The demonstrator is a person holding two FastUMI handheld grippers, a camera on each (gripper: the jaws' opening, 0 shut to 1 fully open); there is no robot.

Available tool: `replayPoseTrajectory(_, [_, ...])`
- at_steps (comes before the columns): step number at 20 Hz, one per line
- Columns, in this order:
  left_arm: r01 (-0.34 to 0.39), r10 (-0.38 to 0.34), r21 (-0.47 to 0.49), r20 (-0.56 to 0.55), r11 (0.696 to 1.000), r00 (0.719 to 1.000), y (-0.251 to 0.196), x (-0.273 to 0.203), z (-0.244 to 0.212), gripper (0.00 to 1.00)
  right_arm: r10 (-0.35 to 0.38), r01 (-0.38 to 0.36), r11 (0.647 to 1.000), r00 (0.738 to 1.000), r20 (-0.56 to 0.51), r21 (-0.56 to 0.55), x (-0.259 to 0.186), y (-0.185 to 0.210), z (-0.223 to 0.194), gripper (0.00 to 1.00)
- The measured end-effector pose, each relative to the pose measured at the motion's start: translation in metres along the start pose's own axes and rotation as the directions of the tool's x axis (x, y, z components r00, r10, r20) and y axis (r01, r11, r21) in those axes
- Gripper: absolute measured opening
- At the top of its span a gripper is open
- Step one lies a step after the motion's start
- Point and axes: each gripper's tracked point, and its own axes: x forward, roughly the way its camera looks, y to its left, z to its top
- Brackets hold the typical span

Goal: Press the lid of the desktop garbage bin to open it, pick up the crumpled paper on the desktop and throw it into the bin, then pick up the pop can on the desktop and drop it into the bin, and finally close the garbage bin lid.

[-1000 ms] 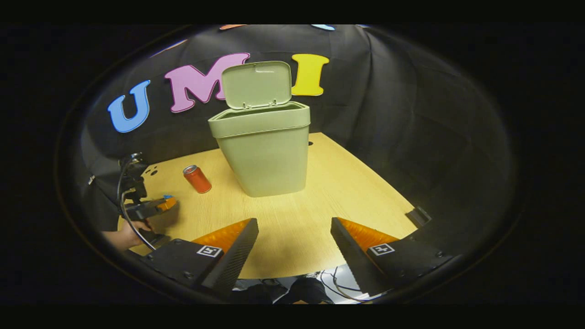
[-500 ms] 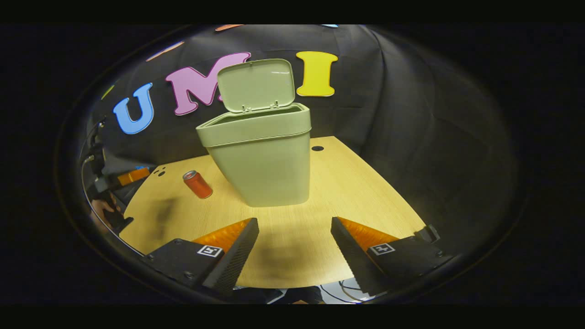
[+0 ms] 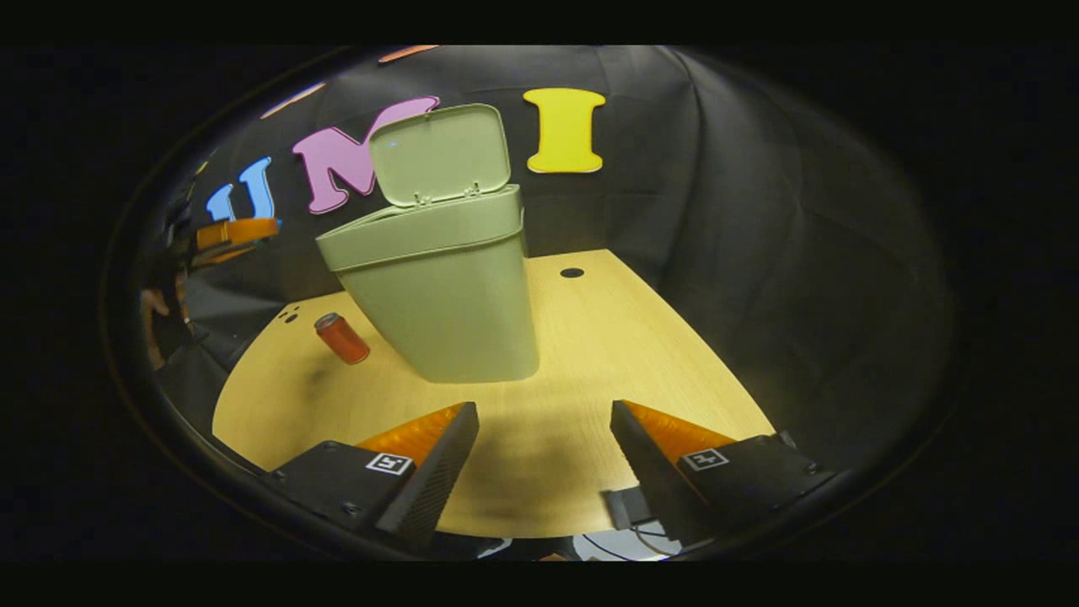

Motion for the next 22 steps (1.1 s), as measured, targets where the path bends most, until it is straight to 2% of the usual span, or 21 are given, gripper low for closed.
replayPoseTrajectory(5, [0.106,-0.106,0.014,-0.012,0.994,0.994,-0.069,0.036,-0.003,0.32,-0.002,0.003,1.000,1.000,-0.022,0.023,0.010,-0.029,-0.002,0.99])
replayPoseTrajectory(8, [0.156,-0.155,0.026,-0.038,0.987,0.987,-0.101,0.051,-0.011,0.32,0.004,-0.003,1.000,1.000,-0.031,0.018,0.016,-0.036,-0.004,0.99])
replayPoseTrajectory(9, [0.171,-0.169,0.030,-0.048,0.985,0.984,-0.109,0.055,-0.014,0.35,0.006,-0.005,1.000,0.999,-0.032,0.018,0.018,-0.037,-0.003,0.99])
replayPoseTrajectory(10, [0.181,-0.179,0.032,-0.058,0.983,0.982,-0.115,0.059,-0.016,0.33,0.007,-0.006,1.000,0.999,-0.031,0.021,0.019,-0.038,-0.003,0.99])
replayPoseTrajectory(16, [0.221,-0.216,0.055,-0.092,0.974,0.972,-0.136,0.069,-0.025,0.36,0.014,-0.013,1.000,0.999,-0.038,0.028,0.027,-0.035,-0.003,0.99])
replayPoseTrajectory(18, [0.216,-0.209,0.066,-0.102,0.974,0.973,-0.136,0.072,-0.027,0.41,0.020,-0.019,1.000,0.999,-0.044,0.015,0.027,-0.033,-0.005,0.99])
replayPoseTrajectory(19, [0.212,-0.202,0.083,-0.110,0.974,0.973,-0.135,0.072,-0.028,0.40,0.019,-0.019,1.000,0.999,-0.044,0.007,0.027,-0.033,-0.004,0.99])
replayPoseTrajectory(22, [0.214,-0.204,0.119,-0.091,0.970,0.975,-0.138,0.072,-0.025,0.48,0.020,-0.019,1.000,0.999,-0.043,0.009,0.026,-0.032,-0.004,0.99])
